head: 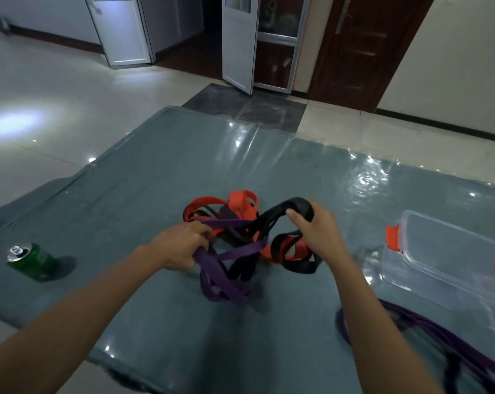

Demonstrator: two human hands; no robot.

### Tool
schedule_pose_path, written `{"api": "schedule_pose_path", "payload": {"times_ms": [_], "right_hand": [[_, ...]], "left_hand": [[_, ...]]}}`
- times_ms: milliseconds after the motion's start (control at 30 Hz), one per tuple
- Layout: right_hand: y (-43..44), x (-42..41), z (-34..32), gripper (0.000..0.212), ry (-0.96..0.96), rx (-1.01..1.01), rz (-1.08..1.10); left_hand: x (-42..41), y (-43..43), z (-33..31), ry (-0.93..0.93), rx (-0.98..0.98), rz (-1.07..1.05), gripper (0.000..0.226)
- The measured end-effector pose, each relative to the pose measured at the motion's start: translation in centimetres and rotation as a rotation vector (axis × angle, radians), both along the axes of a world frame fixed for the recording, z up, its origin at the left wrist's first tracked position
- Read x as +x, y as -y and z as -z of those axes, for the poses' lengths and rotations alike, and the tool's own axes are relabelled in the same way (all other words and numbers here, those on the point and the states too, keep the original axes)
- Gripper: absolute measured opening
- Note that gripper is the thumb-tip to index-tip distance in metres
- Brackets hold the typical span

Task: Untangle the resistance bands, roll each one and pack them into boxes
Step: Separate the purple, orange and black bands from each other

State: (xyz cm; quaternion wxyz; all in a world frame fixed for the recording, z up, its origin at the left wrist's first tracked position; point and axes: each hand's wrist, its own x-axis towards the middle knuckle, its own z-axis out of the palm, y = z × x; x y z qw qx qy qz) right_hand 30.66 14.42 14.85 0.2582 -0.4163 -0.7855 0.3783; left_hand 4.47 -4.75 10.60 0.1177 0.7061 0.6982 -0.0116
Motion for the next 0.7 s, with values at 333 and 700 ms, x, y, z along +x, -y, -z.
{"api": "schedule_pose_path", "payload": {"times_ms": [333,700], "right_hand": [[0.9,6.0,11.2,0.053,0.727,-0.106,-0.070],[2.3,-0.9,13.9,0.097,0.882,0.208,-0.607]], "left_hand": [[2.1,0.4,4.8,0.009,-0.090,0.073,0.035],[4.3,2.0,7.3,-0.021,-0.079,0.110,0.031]]}}
